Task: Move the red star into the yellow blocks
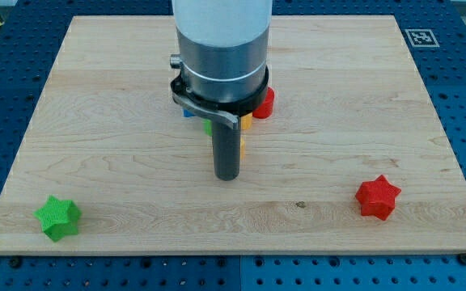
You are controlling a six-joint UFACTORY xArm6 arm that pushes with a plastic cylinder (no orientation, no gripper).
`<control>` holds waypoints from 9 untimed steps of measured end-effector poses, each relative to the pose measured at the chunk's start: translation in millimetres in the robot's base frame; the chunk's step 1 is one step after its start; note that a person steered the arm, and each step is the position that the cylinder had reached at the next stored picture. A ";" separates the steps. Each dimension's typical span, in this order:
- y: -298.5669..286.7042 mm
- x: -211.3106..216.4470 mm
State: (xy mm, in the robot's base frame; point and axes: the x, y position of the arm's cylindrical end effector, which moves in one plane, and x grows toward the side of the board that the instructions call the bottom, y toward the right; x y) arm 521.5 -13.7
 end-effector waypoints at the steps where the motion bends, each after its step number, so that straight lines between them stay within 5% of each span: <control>1: 0.0 -21.4; 3: 4.0 -32.6; 5: 118.0 83.7; 6: 197.4 89.8; 9: 196.6 58.8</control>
State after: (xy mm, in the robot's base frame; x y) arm 580.3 182.8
